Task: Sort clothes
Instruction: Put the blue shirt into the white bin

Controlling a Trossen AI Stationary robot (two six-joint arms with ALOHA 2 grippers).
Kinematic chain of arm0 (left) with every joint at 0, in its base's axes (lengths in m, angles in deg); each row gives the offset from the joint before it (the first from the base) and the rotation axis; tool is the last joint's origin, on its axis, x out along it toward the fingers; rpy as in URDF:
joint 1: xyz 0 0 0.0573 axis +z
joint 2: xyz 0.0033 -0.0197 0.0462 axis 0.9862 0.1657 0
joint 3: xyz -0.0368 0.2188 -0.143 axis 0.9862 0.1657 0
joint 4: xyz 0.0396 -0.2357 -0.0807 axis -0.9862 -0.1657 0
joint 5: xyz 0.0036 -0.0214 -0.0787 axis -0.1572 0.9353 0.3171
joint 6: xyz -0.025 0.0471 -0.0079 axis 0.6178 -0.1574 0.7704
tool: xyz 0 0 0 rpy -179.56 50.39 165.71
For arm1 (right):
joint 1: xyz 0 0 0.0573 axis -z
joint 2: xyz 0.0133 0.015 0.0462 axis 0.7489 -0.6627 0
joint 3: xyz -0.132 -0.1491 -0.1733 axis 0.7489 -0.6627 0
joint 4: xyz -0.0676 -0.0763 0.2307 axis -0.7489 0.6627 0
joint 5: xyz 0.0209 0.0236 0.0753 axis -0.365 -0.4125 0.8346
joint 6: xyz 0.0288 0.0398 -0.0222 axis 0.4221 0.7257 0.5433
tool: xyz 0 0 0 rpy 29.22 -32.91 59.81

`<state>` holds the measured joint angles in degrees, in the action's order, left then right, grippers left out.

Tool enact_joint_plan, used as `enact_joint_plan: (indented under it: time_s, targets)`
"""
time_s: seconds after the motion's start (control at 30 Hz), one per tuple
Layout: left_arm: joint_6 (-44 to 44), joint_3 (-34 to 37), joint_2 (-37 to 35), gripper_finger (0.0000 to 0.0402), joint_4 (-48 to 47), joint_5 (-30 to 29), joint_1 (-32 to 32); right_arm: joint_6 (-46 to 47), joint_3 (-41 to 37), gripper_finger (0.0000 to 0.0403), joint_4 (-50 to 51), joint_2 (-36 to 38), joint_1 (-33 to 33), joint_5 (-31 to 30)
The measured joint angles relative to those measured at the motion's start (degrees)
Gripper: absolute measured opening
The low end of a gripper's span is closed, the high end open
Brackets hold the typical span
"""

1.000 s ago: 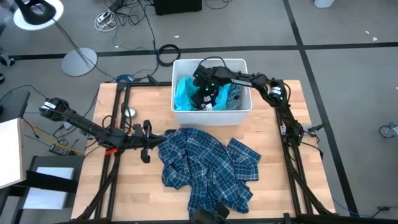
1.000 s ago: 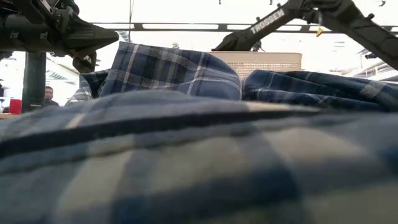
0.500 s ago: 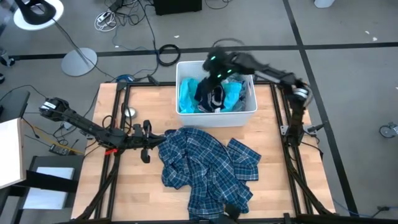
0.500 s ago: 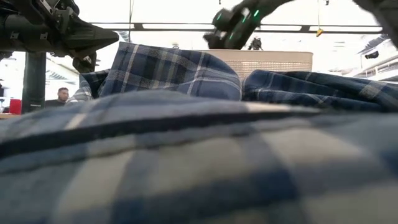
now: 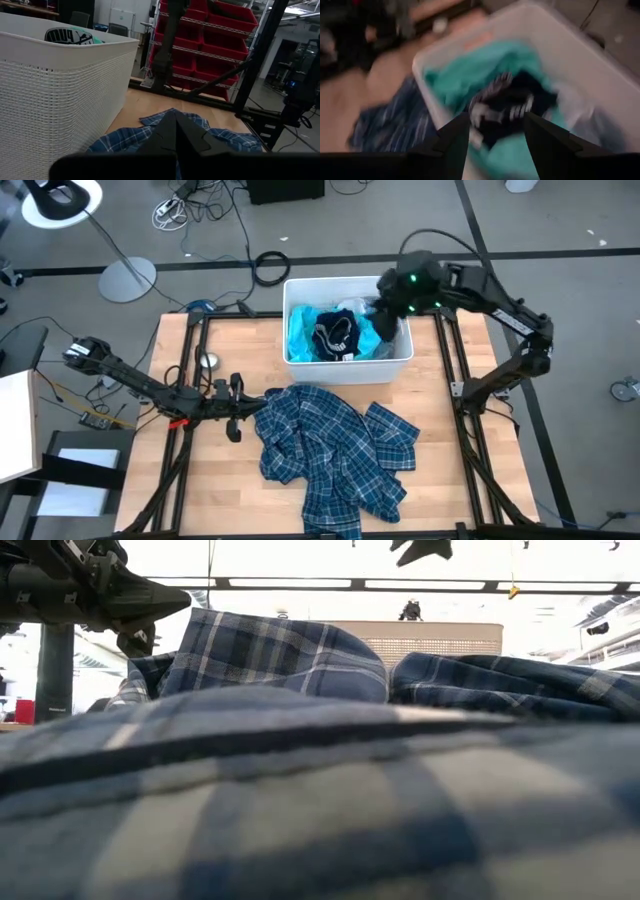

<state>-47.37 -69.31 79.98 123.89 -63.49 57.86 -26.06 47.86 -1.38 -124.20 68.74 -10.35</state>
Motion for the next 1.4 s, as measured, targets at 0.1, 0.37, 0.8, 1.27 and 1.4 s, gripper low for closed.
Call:
enact_joint_plan:
  time_s: [0.1, 0.37, 0.8, 1.27, 1.4]
  targets:
    - [0.1, 0.0, 0.0, 0.0002, 0.0, 0.0, 0.0, 1.4, -1.3, 0.0190, 5.4, 1.0, -5.5, -0.3]
    - [0.3, 0.0, 0.0, 0.0002, 0.0, 0.0, 0.0, 5.5, -21.9, 0.0185, -4.6, 3.0, -19.3, -4.4]
    - [1.4, 0.0, 0.0, 0.0002, -0.3, 0.0, 0.0, 0.0, -61.1, 0.0187, -77.8, -6.1, -30.7, -4.2]
    - [1.5, 0.0, 0.0, 0.0002, -0.9, -1.0, 0.0, -4.7, -55.4, 0.0167, -110.2, -40.7, -27.7, -1.9]
    - [1.5, 0.0, 0.0, 0.0002, -1.2, -1.1, 0.0, -9.0, -47.6, 0.0052, -109.7, -46.1, -27.3, 2.9]
